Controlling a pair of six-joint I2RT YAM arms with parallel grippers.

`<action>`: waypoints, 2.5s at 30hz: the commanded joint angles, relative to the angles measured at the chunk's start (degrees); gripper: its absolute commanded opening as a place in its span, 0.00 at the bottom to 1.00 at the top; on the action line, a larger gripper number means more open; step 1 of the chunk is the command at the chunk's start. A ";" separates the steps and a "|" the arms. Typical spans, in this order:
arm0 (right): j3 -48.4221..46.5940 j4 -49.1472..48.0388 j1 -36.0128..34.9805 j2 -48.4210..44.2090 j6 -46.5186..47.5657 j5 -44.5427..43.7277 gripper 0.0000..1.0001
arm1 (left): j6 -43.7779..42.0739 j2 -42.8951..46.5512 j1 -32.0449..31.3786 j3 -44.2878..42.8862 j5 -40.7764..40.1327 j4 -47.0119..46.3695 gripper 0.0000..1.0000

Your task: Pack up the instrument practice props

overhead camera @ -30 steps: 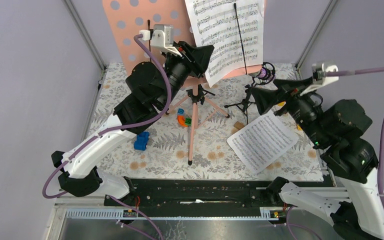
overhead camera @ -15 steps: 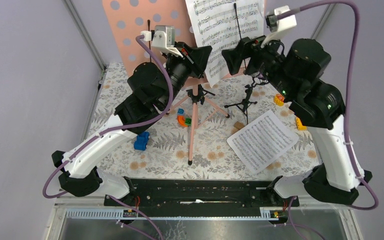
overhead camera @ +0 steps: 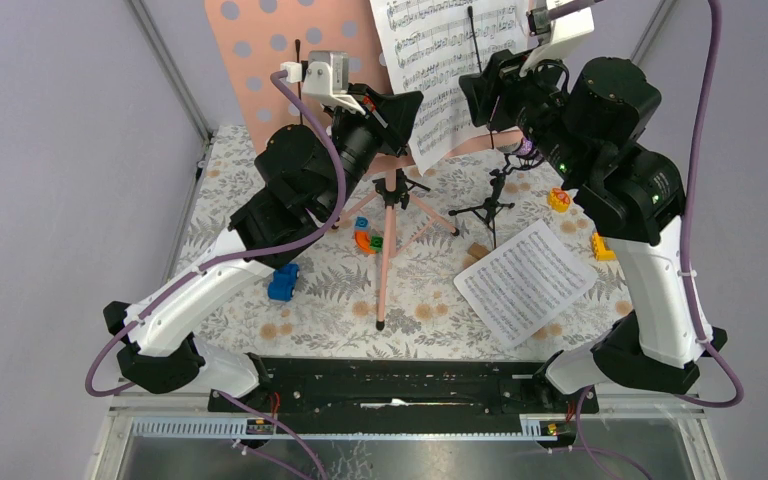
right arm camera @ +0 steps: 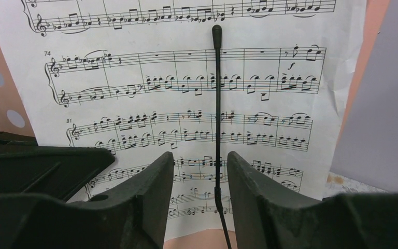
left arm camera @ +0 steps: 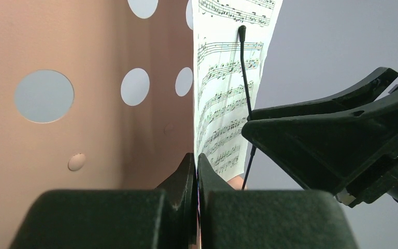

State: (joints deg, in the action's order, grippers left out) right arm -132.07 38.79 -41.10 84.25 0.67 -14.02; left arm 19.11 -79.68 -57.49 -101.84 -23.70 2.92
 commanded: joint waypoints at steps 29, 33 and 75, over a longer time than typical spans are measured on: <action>15.58 -15.00 0.53 -6.42 6.87 -0.50 0.00 | -0.69 3.24 -0.07 2.13 -3.26 -4.68 0.00; 17.28 -16.73 0.52 -7.17 6.65 -1.06 0.00 | -1.44 4.68 -0.07 2.93 -4.37 -5.57 0.00; 33.05 -18.36 0.50 -23.94 -1.09 28.41 0.68 | -16.92 19.31 -0.07 -7.86 30.02 30.45 0.00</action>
State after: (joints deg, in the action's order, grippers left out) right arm -100.77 23.59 -40.71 61.41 2.79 4.64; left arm 2.98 -60.12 -57.47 -109.51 -2.39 30.89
